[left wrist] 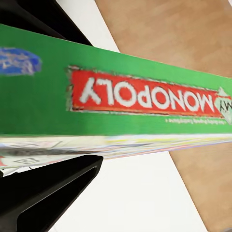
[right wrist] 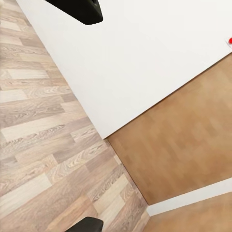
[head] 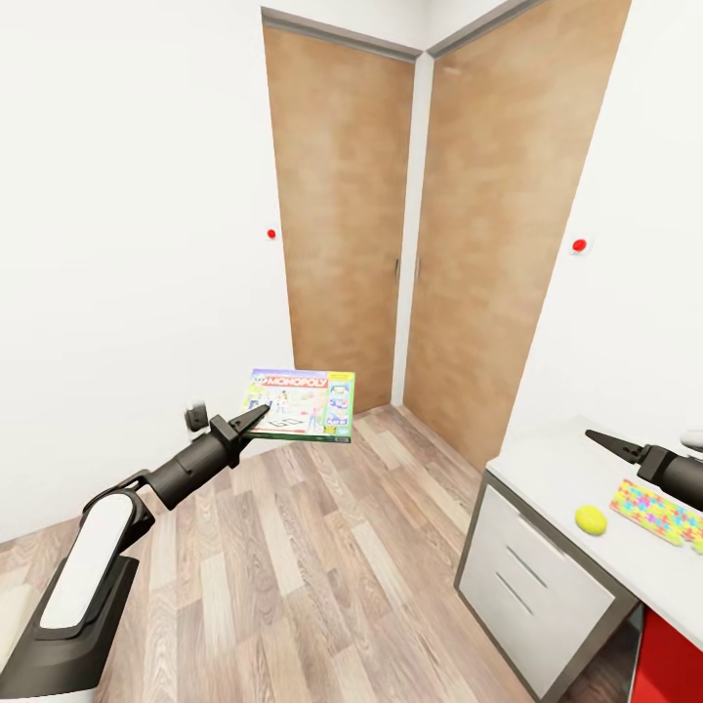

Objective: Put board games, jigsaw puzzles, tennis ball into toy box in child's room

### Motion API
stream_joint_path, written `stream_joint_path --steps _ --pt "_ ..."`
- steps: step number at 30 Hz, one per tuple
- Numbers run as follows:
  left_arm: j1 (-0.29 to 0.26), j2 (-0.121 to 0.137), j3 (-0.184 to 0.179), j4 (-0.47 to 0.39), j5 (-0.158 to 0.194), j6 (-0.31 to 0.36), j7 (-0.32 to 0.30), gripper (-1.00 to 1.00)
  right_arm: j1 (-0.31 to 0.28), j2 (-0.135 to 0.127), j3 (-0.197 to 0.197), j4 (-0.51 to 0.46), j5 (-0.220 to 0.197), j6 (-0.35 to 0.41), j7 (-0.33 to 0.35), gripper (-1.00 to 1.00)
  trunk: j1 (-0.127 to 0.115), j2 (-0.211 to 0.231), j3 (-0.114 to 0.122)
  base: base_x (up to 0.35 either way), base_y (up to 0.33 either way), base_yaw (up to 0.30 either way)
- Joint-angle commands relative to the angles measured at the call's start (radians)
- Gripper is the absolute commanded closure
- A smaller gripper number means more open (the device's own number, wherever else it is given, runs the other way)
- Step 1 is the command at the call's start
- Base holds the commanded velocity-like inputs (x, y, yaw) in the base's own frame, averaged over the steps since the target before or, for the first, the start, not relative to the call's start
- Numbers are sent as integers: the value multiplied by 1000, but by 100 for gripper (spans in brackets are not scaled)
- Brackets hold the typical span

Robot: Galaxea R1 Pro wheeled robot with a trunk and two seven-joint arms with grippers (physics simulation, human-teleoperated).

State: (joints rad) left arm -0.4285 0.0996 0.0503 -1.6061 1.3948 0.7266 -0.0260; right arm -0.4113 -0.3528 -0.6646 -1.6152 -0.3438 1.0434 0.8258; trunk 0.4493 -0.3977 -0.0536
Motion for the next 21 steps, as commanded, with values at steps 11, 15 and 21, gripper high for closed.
stream_joint_path --steps 11,15,21 --pt "-1 0 1 0 0 5 -3 100 -1 -3 -2 0 5 4 7 -100 1 -2 -2 10 4 -3" --pt "-1 0 0 0 0 5 -3 100 -1 -8 -3 0 5 4 8 -100 1 -2 -2 3 1 -89" --pt "-1 -1 -2 0 0 5 -3 100 -1 -12 -4 0 5 4 8 -100 1 -2 -2 1 0 -210"
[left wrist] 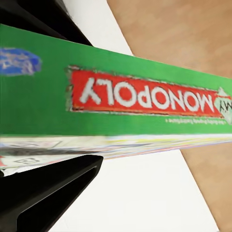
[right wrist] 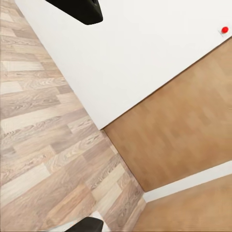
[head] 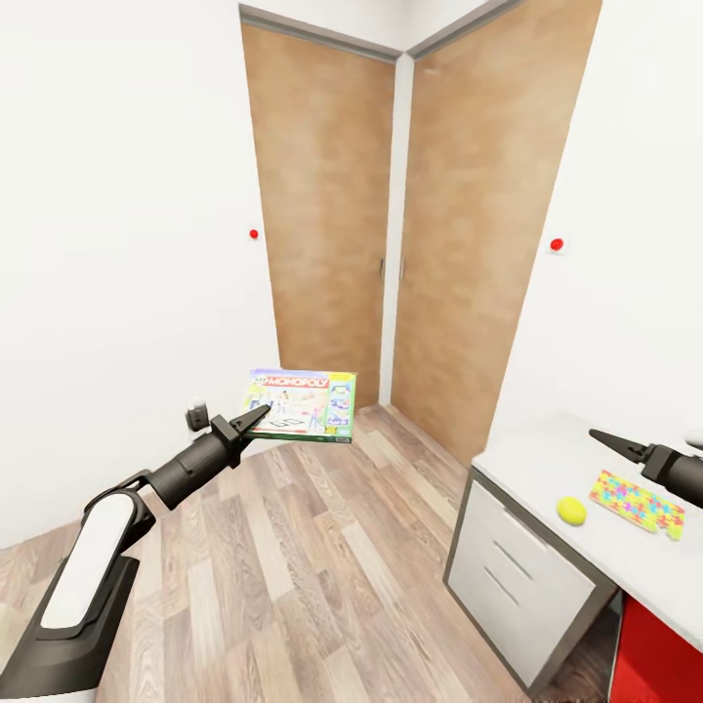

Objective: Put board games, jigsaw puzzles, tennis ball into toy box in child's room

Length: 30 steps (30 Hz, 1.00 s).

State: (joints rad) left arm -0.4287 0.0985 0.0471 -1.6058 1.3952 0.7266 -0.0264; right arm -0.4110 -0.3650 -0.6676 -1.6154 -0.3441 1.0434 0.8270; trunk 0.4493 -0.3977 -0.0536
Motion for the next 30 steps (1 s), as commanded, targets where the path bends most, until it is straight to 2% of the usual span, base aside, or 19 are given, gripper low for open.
stream_joint_path --steps 1,5,6,9,11,16,22,30 --pt "-1 0 2 0 0 5 -3 100 -2 0 -1 0 5 4 7 -100 1 -2 -2 1 0 -249" --pt "-1 0 1 0 0 5 -3 100 -2 -3 -3 0 5 4 9 -100 1 -2 -2 0 0 -264" --pt "-1 0 1 0 0 6 -3 100 -1 -49 -17 0 6 4 105 -100 1 -2 -2 0 0 -284" --pt "-1 0 0 0 1 6 -3 100 7 -88 -35 0 7 4 179 -100 1 -2 -2 0 0 -285" --pt "-1 0 0 0 0 6 -3 100 10 -98 -43 0 8 4 201 -100 1 -2 -2 0 0 -286" --pt "-1 0 0 0 0 5 -6 100 16 -112 -55 0 8 4 237 -100 1 -2 -2 57 0 -286" --pt "-1 0 0 0 -1 5 -22 100 17 -110 -57 0 8 4 243 -100 1 -2 -2 198 0 -286" --pt "-1 0 -1 0 -1 5 -25 100 17 -110 -57 0 8 4 245 -100 1 -2 -2 46 0 -286"
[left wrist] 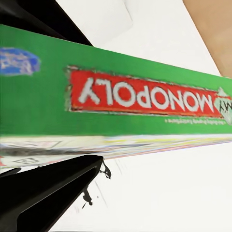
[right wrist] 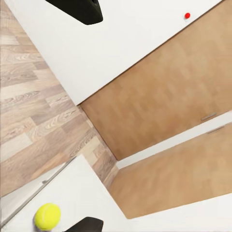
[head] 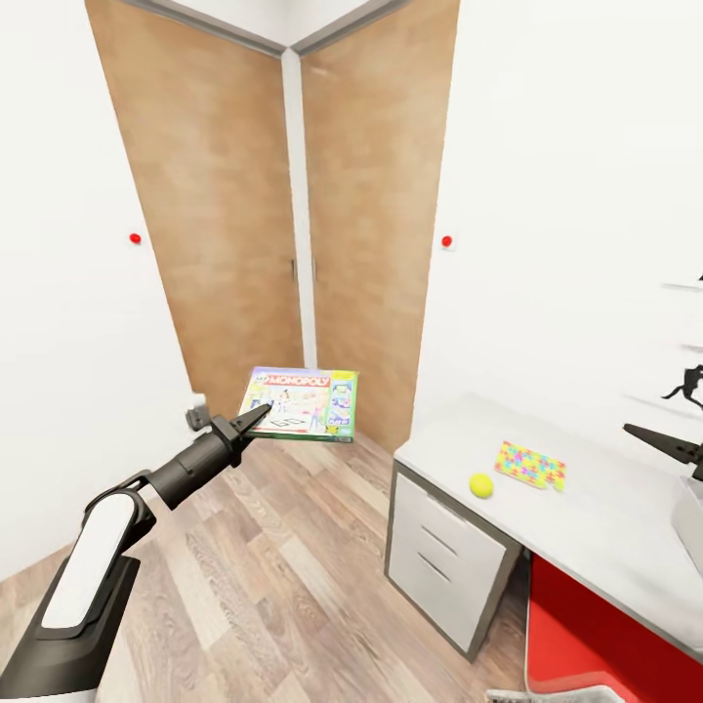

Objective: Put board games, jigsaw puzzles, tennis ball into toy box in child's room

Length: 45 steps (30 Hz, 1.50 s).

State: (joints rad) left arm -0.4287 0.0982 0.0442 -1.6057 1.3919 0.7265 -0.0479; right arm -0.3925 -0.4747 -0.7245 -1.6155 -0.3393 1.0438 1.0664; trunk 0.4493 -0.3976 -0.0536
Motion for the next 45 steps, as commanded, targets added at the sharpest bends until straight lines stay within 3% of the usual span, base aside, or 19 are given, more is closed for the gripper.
stream_joint_path --steps 1,45 --pt "-1 0 2 0 2 5 -4 100 -2 0 0 0 3 3 5 -100 1 -2 -2 10 0 -286" --pt "-2 0 -3 0 2 5 -4 100 -2 -1 0 0 3 3 6 -100 1 -2 -2 1 0 -286"
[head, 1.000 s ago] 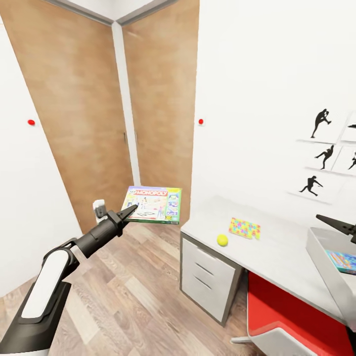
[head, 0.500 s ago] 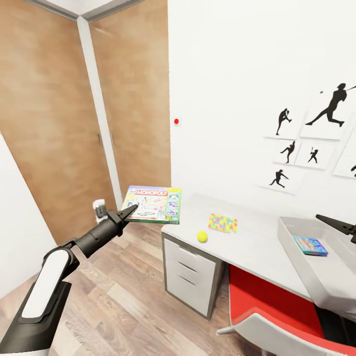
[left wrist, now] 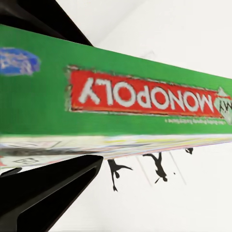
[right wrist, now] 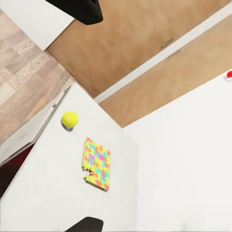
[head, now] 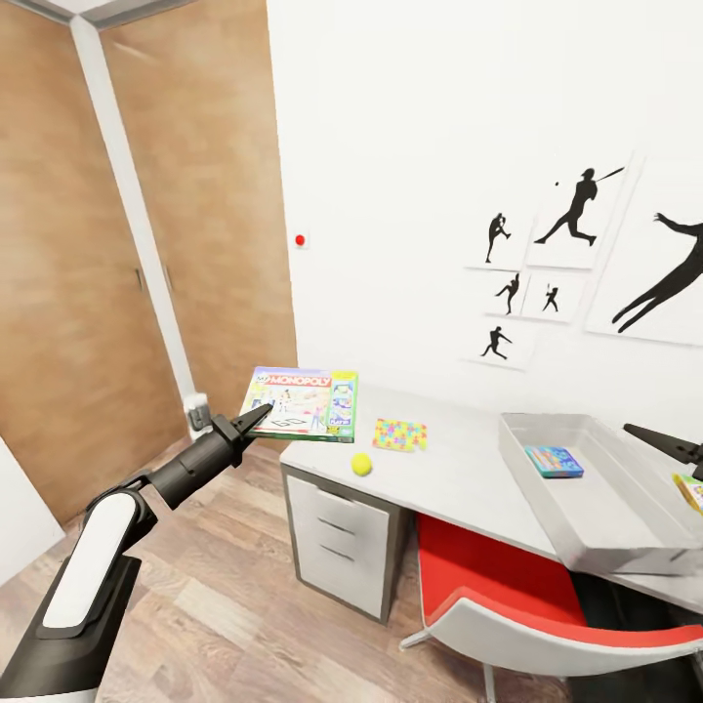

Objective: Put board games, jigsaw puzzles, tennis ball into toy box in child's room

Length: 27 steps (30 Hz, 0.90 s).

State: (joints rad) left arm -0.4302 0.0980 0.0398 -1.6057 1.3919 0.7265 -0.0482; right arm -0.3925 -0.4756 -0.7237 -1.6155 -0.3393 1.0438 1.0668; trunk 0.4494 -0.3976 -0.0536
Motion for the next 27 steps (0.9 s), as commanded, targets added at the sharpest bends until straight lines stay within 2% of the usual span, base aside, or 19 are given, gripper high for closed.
stream_joint_path --steps 1,16,22,27 --pt "-1 0 2 0 2 5 -4 100 -2 0 0 0 3 3 5 -100 1 -2 -2 0 0 -286" --pt "-1 -1 1 0 2 5 -4 100 -2 0 -2 0 3 3 7 -100 1 -2 -2 6 -1 -286" --pt "-1 -1 0 0 2 5 -7 100 -2 0 -2 0 3 3 7 -100 1 -2 -2 155 -58 -263" --pt "-1 -1 -1 0 2 5 -10 100 -2 0 -2 0 3 3 7 -100 1 -2 -2 240 -128 -130"
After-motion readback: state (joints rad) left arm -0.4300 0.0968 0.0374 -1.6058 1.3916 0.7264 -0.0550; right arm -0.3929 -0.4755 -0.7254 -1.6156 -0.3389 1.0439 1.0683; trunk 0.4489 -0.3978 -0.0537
